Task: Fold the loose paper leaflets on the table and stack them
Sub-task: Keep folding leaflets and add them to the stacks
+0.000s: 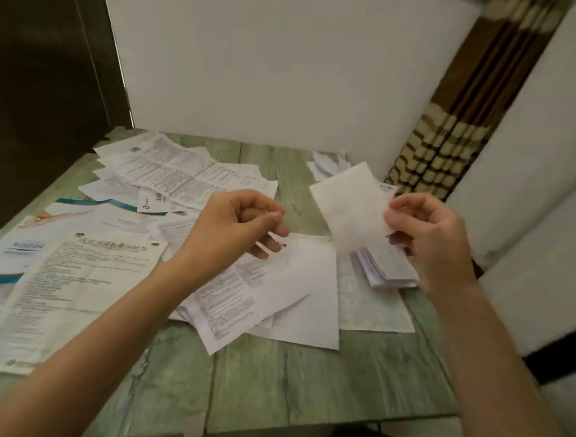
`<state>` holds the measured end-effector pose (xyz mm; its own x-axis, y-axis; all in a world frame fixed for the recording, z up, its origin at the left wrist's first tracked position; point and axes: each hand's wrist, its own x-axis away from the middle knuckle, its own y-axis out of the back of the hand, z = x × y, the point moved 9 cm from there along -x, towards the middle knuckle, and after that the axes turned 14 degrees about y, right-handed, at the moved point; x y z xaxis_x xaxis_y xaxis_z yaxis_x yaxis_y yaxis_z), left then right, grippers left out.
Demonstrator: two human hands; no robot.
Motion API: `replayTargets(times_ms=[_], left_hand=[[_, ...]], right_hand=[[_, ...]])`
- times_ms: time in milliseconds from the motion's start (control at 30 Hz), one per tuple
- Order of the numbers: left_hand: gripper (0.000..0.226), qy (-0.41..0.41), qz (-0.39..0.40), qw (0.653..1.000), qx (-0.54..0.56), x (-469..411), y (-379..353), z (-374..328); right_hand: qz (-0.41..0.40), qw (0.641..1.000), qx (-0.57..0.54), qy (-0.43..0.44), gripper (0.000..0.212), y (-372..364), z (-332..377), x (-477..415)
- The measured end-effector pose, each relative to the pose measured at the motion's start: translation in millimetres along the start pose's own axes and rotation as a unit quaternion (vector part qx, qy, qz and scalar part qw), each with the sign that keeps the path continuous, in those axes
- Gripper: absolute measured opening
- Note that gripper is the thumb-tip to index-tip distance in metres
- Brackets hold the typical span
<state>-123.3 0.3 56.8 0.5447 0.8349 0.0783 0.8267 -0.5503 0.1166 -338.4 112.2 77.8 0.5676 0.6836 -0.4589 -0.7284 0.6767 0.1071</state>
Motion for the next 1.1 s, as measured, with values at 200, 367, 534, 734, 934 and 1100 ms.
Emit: replayTargets(times_ms=[200, 367, 534, 734, 934, 1100], left_hand=[[0.01, -0.03, -0.005, 0.995, -0.097, 4.2, -56.0, 5.7], [0.021, -0.149, -0.035, 0.935, -0.319, 1.3, -124.7, -1.8], [0.03, -0.16, 0.006, 0.872, -0.463, -28.4, -189.0, 16.2], [0.039, -0.115, 0.012, 0.795, -0.595, -50.4, -203.2, 48.2], [0.046, -0.097, 0.025, 0.803, -0.587, -47.1, -203.6, 51.9], [0.044, -0.121, 0.03, 0.785, -0.607, -49.3, -205.1, 43.1]], right_hand=[[-0.081, 0.979, 0.164, -0.091, 0.017, 69.1, -70.3, 16.7], [-0.022, 0.919, 0.393, -0.028, 0.011, 57.0, -89.0, 32.6], [0.019, 0.891, 0.453, -0.01, 0.016, 50.8, -91.6, 30.1], [0.033, 0.883, 0.468, -0.02, 0.016, 52.6, -92.2, 30.8], [0.016, 0.897, 0.429, -0.106, 0.011, 77.7, -102.8, 42.5], [-0.027, 0.948, 0.295, -0.118, 0.009, 84.1, -100.1, 48.0]])
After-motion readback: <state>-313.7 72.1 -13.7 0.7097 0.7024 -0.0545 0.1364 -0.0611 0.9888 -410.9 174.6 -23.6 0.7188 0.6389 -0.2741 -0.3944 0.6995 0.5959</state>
